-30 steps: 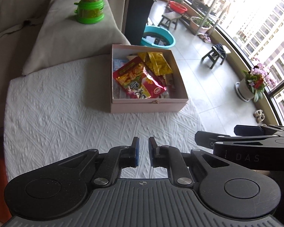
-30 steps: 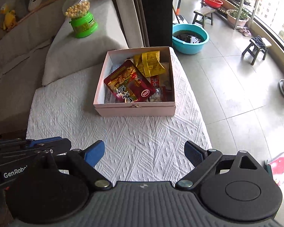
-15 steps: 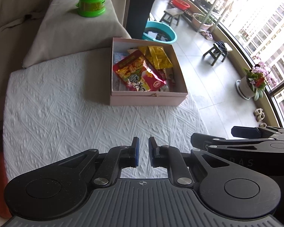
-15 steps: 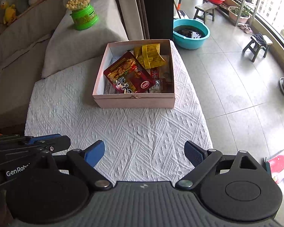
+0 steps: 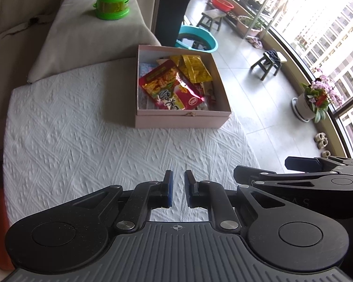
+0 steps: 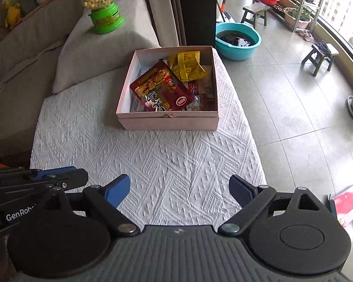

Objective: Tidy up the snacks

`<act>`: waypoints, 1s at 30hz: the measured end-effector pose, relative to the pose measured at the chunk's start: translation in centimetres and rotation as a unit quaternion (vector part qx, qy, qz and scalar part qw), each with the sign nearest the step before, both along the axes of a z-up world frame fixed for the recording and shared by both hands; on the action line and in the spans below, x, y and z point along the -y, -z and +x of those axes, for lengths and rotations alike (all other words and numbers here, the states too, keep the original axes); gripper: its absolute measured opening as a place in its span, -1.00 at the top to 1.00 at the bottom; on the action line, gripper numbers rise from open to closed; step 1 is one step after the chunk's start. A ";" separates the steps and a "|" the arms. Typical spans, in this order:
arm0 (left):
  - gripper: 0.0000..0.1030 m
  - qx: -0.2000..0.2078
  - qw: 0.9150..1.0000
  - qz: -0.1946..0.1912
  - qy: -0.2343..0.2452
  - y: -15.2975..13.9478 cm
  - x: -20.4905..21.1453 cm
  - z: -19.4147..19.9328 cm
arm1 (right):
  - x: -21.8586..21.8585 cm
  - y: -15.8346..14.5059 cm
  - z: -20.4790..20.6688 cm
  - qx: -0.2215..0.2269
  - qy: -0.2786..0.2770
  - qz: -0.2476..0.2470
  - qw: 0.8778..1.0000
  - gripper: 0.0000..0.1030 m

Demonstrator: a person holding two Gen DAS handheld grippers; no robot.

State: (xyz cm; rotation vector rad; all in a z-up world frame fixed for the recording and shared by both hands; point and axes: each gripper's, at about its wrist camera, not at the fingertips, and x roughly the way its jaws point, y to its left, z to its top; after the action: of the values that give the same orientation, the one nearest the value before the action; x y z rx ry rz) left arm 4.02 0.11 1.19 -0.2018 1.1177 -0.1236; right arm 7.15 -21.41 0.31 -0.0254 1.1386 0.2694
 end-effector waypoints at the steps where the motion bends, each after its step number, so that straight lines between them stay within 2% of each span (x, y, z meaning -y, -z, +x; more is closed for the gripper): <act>1: 0.72 0.000 1.000 0.000 0.000 0.0 0.1 -0.1 | 0.1 0.0 -0.1 0.000 0.001 0.000 1.000 -0.78; 30: 0.72 -0.004 1.000 0.001 0.003 0.1 0.9 0.4 | 0.8 0.2 0.0 -0.004 0.013 0.004 1.000 -0.78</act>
State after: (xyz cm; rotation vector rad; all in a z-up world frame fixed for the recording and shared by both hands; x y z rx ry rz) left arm 4.39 -0.82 1.05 -0.1973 1.1269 -0.1274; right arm 7.16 -22.25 0.07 -0.0035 1.1449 0.2512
